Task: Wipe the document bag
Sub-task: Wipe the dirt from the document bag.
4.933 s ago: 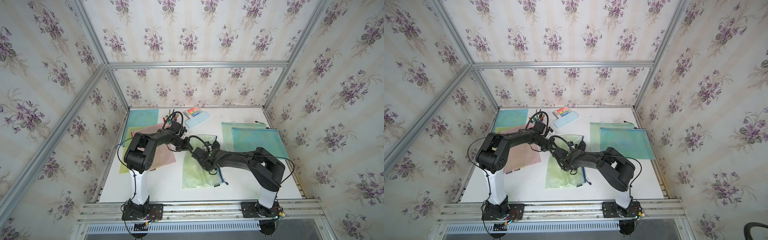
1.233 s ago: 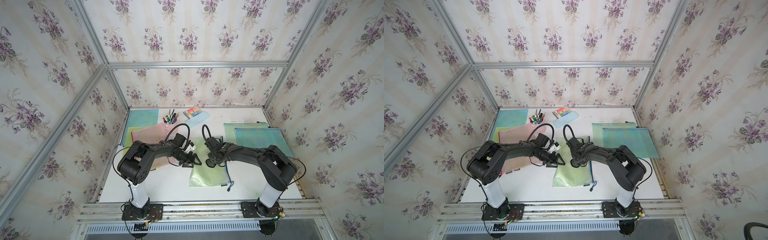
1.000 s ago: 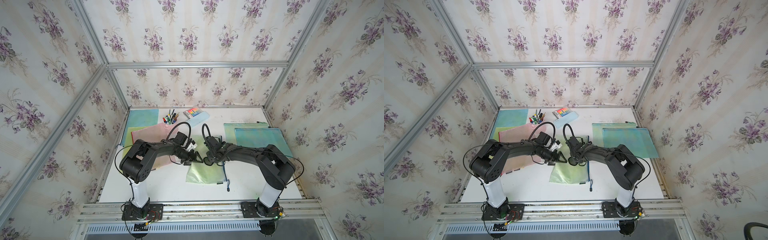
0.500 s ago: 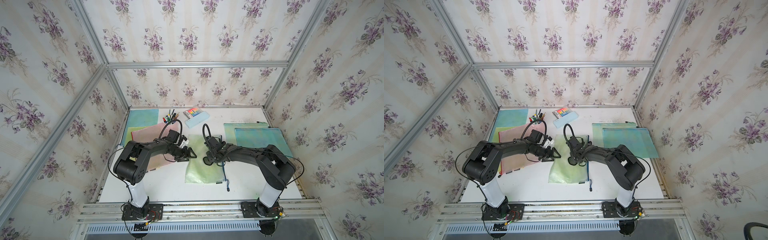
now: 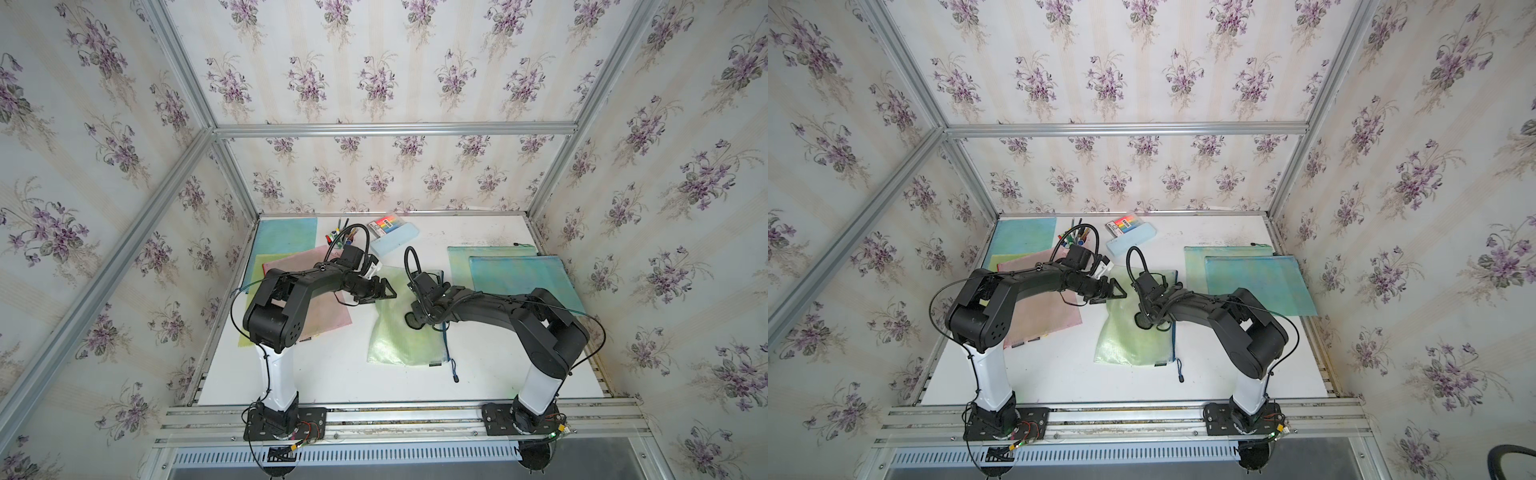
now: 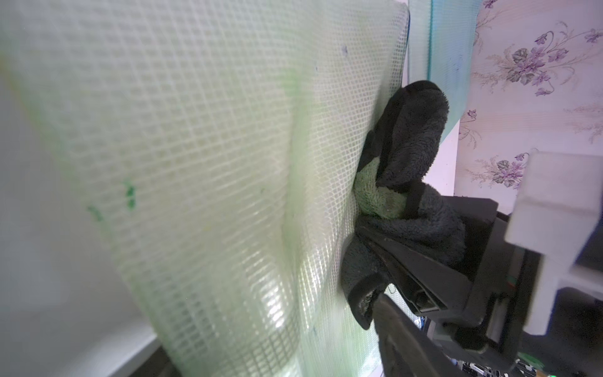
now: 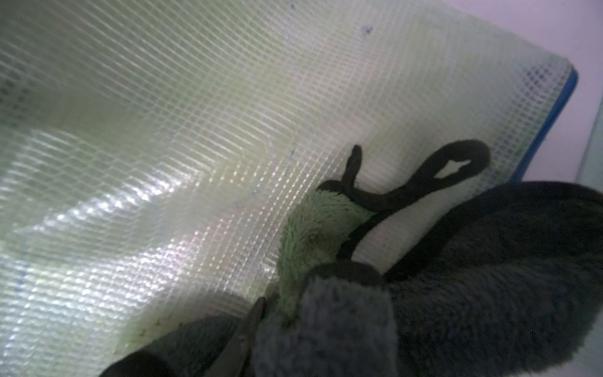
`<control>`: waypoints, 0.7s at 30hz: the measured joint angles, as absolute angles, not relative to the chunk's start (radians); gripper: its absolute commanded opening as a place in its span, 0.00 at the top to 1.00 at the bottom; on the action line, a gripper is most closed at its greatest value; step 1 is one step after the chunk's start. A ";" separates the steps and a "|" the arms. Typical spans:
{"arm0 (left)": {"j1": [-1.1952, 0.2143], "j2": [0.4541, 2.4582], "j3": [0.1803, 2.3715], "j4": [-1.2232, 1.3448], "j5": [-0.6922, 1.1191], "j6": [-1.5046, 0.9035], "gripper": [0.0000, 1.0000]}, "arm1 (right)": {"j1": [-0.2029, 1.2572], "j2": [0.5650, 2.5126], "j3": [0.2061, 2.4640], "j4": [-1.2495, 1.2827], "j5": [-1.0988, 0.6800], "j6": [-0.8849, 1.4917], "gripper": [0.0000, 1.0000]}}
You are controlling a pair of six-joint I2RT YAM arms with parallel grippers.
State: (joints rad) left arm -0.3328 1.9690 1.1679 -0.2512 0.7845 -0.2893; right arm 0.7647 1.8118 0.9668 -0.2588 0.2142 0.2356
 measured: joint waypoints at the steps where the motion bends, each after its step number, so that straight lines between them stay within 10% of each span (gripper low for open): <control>1: -0.332 1.969 1.168 -0.252 0.783 -0.287 0.29 | 0.764 1.812 0.968 -0.260 0.214 0.236 0.58; 9: -0.329 1.870 1.016 -0.208 0.898 -0.303 0.55 | 0.758 1.821 0.982 -0.262 0.197 0.236 0.57; 21: -0.289 1.750 0.937 -0.072 0.995 -0.385 0.46 | 0.757 1.845 0.993 -0.210 0.176 0.235 0.54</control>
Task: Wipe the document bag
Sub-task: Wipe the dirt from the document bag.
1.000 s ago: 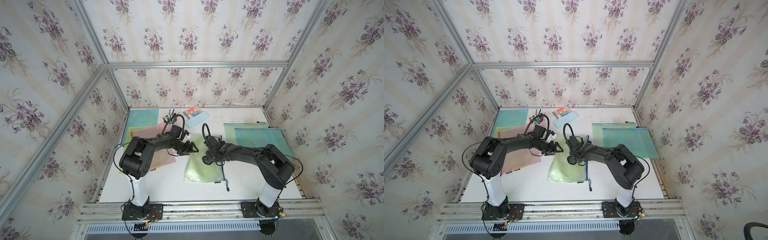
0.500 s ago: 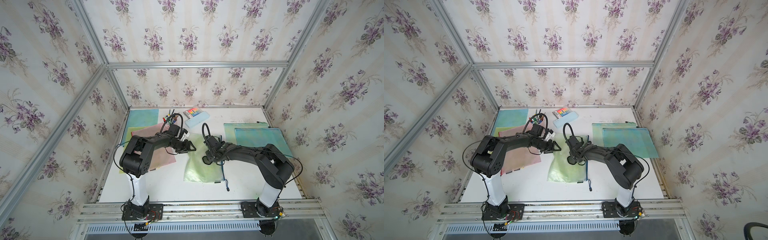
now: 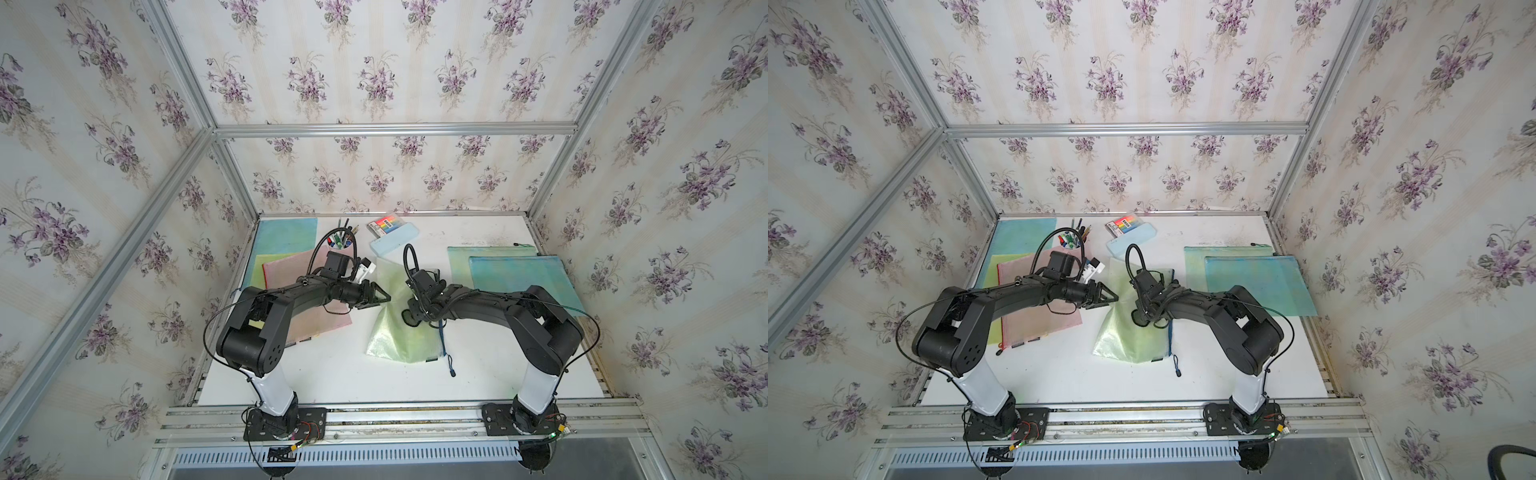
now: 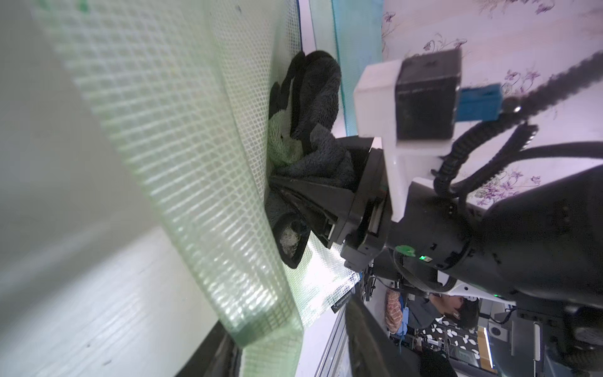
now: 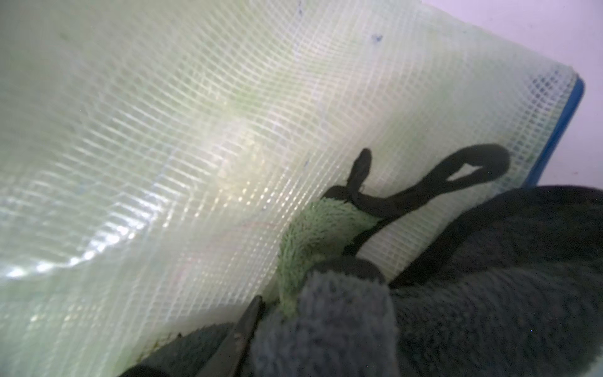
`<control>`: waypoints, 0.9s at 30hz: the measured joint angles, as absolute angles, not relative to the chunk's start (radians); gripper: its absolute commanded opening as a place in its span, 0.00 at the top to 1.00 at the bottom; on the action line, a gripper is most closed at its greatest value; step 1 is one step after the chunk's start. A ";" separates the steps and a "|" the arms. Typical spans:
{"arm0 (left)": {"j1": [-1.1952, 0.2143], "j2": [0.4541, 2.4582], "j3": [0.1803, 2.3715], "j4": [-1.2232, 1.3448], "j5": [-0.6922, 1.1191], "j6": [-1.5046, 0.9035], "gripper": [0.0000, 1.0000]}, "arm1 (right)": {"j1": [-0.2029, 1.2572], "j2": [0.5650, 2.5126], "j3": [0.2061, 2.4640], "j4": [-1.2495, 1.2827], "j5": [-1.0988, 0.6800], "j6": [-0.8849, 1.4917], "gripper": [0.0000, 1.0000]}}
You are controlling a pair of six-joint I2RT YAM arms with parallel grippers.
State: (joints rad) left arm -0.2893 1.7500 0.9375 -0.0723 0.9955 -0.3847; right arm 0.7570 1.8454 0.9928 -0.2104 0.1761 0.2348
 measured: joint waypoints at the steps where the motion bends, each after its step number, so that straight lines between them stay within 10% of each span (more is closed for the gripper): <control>1: -0.286 1.752 0.945 -0.074 0.995 -0.384 0.46 | 0.757 1.845 0.992 -0.207 0.176 0.235 0.54; 27: -0.288 1.842 1.061 -0.274 0.873 -0.273 1.00 | 0.755 1.725 0.933 -0.293 0.110 0.209 0.41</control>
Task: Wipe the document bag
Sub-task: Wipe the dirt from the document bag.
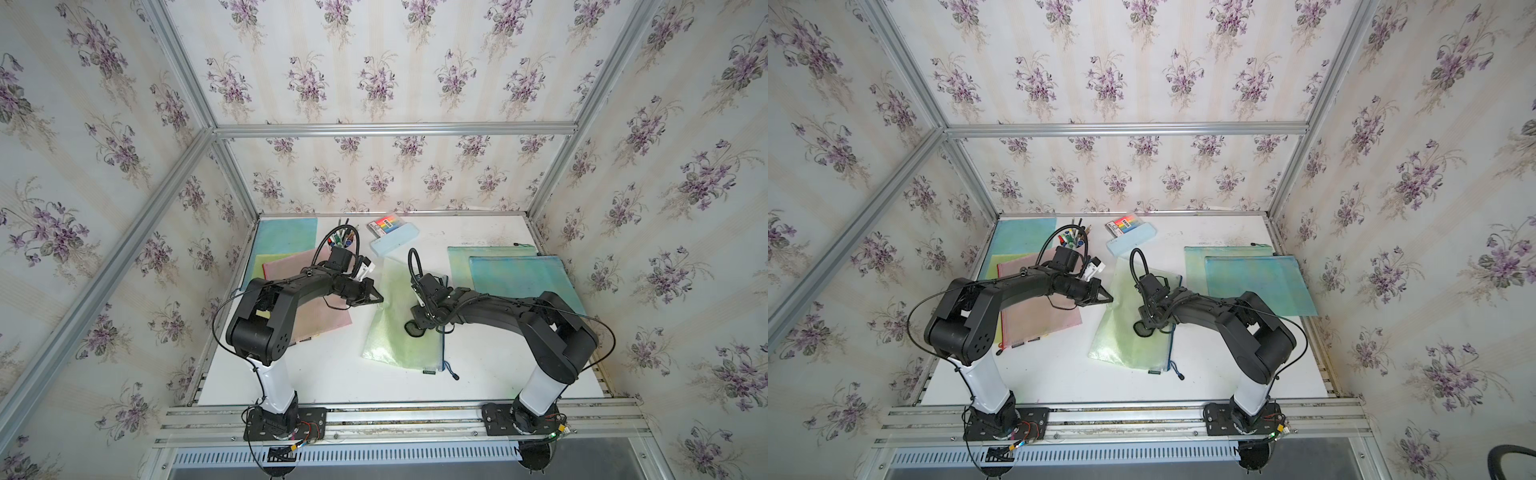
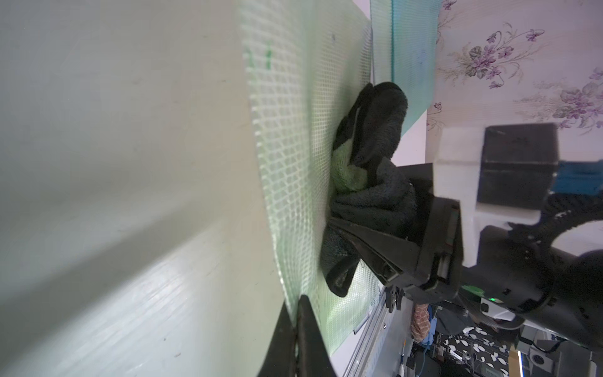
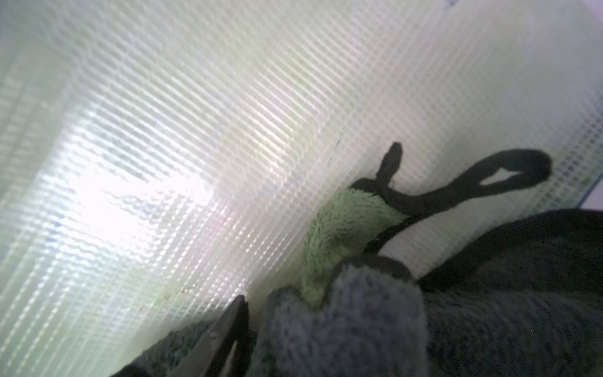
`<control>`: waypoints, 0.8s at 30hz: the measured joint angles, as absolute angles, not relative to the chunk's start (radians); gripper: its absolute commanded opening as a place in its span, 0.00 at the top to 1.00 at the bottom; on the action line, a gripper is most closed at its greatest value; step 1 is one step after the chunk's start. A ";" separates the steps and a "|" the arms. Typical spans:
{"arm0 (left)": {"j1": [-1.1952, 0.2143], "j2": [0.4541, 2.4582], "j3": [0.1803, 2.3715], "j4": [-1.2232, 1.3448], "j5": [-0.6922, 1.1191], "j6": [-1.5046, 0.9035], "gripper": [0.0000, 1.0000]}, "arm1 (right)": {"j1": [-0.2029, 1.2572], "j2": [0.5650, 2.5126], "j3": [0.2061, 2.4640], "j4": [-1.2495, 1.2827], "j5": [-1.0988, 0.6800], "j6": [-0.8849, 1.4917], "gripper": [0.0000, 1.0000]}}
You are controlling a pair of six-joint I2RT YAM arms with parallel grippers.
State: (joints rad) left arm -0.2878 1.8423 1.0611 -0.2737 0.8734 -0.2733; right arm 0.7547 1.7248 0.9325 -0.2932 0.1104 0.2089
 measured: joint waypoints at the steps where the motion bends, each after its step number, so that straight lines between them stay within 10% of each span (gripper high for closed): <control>1: -0.289 1.846 1.063 -0.280 0.866 -0.280 1.00 | 0.755 1.717 0.925 -0.305 0.110 0.209 0.42; 15: -0.287 1.861 1.011 -0.333 0.757 -0.324 1.00 | 0.751 1.584 0.969 -0.456 0.168 0.217 0.85; 24: -0.287 1.864 0.982 -0.331 0.732 -0.386 1.00 | 0.828 1.624 1.011 -0.468 0.082 0.259 0.91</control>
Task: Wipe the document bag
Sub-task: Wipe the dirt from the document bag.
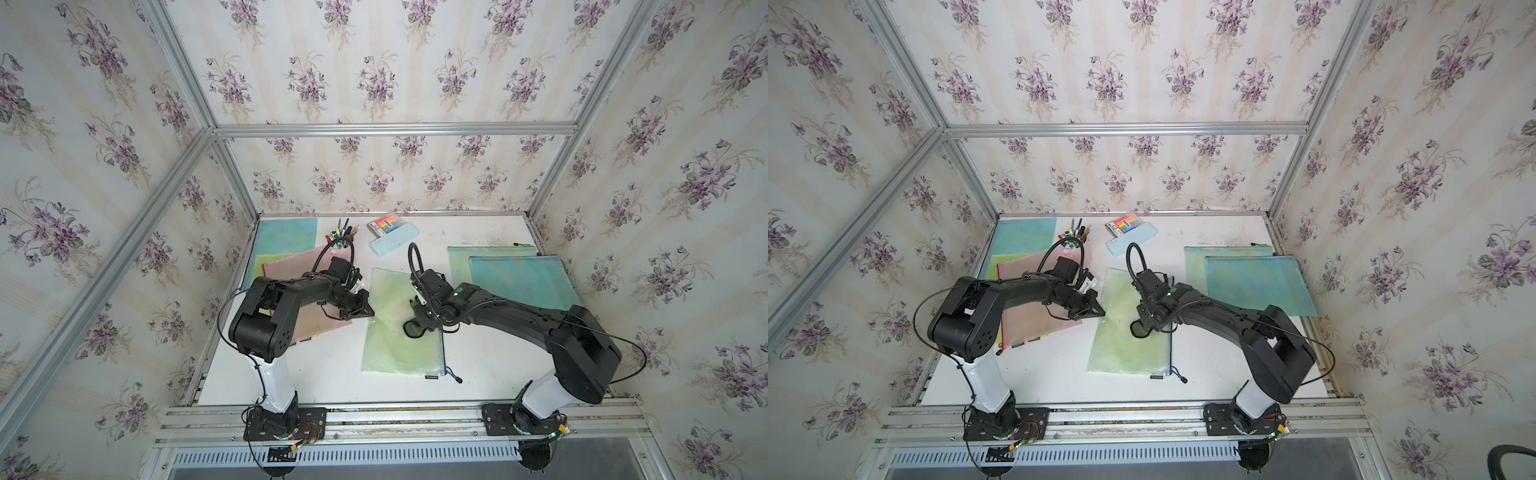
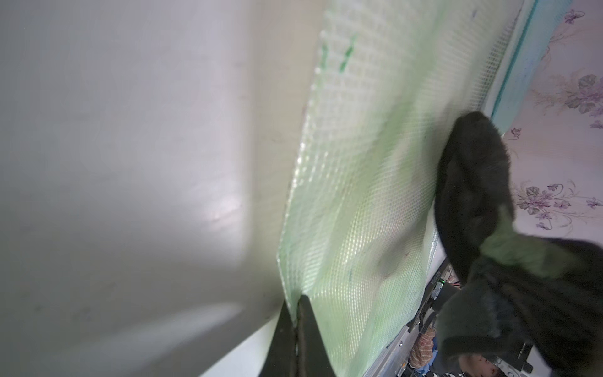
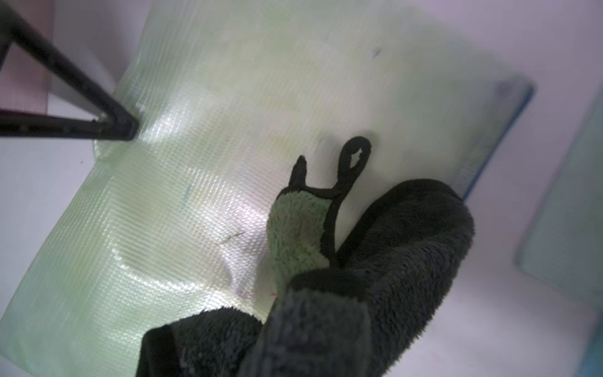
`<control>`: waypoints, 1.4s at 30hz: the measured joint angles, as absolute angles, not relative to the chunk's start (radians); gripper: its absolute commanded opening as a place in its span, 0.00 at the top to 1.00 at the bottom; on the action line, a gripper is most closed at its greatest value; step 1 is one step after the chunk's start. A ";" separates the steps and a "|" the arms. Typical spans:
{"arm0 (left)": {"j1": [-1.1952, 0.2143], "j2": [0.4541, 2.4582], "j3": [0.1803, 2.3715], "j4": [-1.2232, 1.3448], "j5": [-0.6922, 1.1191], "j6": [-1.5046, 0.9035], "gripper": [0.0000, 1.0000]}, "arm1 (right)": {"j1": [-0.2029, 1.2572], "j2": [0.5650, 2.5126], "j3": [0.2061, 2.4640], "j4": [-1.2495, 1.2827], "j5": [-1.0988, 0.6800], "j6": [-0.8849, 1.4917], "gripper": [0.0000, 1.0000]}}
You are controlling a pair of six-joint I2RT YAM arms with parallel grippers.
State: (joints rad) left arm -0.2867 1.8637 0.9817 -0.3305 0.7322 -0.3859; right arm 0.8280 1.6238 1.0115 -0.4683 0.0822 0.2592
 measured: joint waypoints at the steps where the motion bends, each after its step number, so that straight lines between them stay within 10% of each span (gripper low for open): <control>1: -0.286 1.863 0.976 -0.326 0.735 -0.389 1.00 | 0.849 1.654 1.014 -0.470 0.081 0.262 0.91; 42: -0.297 1.821 0.973 -0.333 0.757 -0.377 1.00 | 0.860 1.807 1.071 -0.604 0.379 0.640 0.89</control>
State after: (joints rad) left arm -0.2966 1.8214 0.9733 -0.3332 0.7574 -0.3771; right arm 0.8604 1.8072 1.0714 -0.6041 0.3786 0.6399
